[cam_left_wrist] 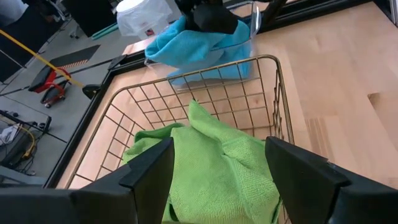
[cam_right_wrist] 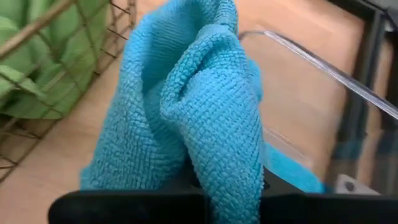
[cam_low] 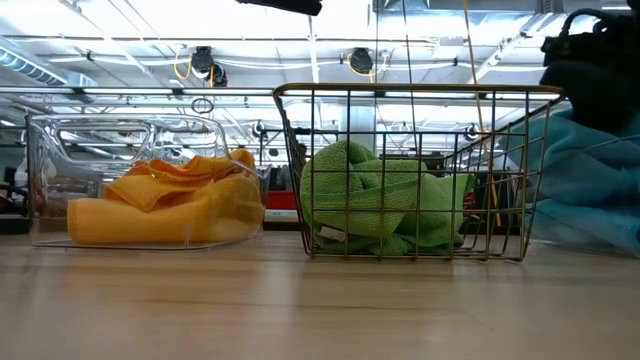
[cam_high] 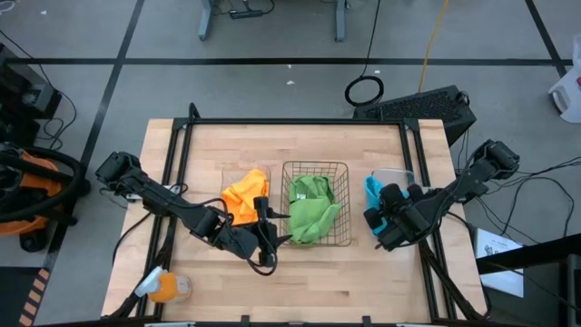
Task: Sort microfiber towel by color & place in baskets
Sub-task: Put the blue microfiber towel into the right transparent bin
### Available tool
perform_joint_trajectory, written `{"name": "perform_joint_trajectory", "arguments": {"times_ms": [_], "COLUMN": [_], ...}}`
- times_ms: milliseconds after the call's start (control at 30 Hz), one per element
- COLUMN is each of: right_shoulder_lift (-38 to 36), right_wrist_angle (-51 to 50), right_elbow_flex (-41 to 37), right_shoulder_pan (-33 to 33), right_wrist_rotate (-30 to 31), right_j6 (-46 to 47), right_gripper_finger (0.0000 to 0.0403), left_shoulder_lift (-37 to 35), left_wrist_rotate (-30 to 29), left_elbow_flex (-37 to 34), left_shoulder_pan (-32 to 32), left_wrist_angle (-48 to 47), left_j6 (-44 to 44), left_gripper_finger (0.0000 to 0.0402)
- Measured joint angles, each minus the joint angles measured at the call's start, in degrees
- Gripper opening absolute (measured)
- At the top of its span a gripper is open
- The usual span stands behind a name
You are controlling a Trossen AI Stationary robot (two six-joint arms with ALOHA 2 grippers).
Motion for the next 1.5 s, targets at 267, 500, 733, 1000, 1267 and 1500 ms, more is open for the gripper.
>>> {"name": "perform_joint_trajectory", "arguments": {"times_ms": [267,500,733,1000,1267,1500], "right_shoulder_lift": [0.0,0.0,0.0,0.02,0.31,0.31], "right_wrist_angle": [7.25,8.16,0.43,-8.45,-5.61,-4.44], "right_elbow_flex": [0.0,0.02,0.84,2.72,-1.21,-2.02], "right_shoulder_pan": [-0.04,-0.04,-0.05,-0.09,-0.09,-0.09], "right_wrist_rotate": [4.13,4.92,-0.5,-8.19,-8.7,-8.98], "right_j6": [-4.13,-7.61,-5.72,-2.52,1.05,1.53], "right_gripper_finger": [0.0013,0.0013,0.0013,0.0013,0.0032,0.0116], "left_shoulder_lift": [0.0,0.0,0.0,0.0,0.0,0.0], "left_wrist_rotate": [0.0,0.0,0.0,0.0,0.0,0.0], "left_elbow_flex": [0.0,0.0,0.0,0.0,0.0,0.0], "left_shoulder_pan": [-0.02,-0.13,-0.13,-0.13,-0.13,-0.13], "left_wrist_angle": [-0.38,-0.63,-0.9,-0.83,-0.77,-0.75], "left_j6": [-1.37,-1.4,-1.42,-1.44,-1.47,-1.48], "left_gripper_finger": [0.0258,0.0258,0.0258,0.0258,0.0258,0.0258]}}
